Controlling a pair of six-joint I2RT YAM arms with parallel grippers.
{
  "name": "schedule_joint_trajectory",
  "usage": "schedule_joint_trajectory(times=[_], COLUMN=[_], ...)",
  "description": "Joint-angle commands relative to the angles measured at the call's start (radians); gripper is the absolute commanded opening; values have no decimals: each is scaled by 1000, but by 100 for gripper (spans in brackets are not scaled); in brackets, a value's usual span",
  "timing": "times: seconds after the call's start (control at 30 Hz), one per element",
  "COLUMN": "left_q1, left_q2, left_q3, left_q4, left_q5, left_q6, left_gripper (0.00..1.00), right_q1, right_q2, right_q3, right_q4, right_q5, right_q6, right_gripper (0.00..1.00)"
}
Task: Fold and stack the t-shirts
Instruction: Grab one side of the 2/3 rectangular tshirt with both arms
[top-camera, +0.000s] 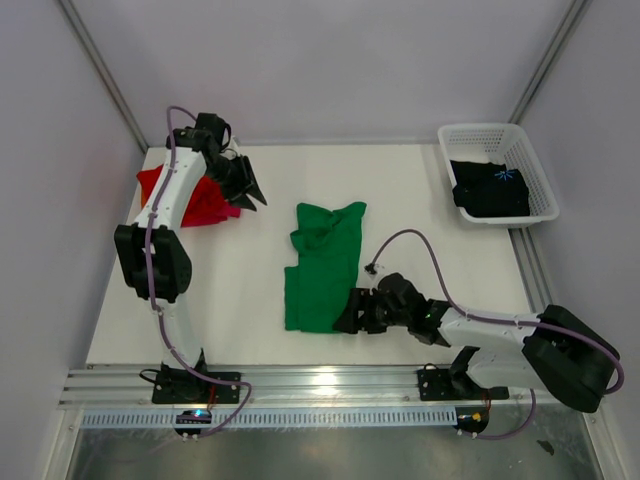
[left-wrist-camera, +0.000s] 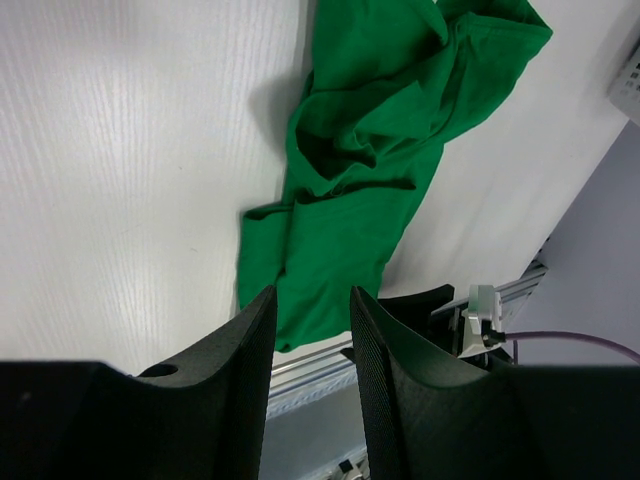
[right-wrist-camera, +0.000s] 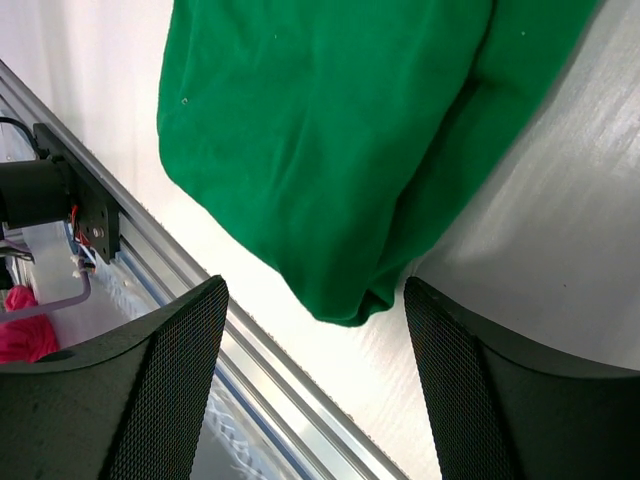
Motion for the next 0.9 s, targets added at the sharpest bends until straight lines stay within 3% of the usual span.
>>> schedule_joint_trajectory(times=[0.0,0.13,0.2,0.33,0.37,0.53,0.6,0.7,0.87], left_q1=[6,6,6,6,6,6,6,0,-20], left_q2=[-22,-23,-22,-22,-22,-63,-89,-179,-417], left_q3=[46,56,66,66,55,-104,-256,-527,-930], left_q4=[-18,-34,-43,-45,-43,52,110,305,699], left_q5=[-16,-39,-43,-63,-69,-27,39,137,119], left_q6=[13,25,28,27,24,-18,-68,-191,-404], left_gripper=[38,38,38,38,37,37,37,37,37], right_q1=[-5,-11,-14,-23,-25,-28,-28,-29,-29], right_q2=[65,106,111,112,114,102,98,108,121], right_q3=[-4,18,19,15,15,4,-2,-7,4], right_q4=[-61,-53,-47,-43,-41,-35,-29,-20,-26], right_q5=[40,25,17,8,5,-1,-3,-6,-15], right_q6=[-42,-53,-58,-61,-62,-62,-59,-55,-59], right_gripper=[76,73,65,6,3,3,3,3,3])
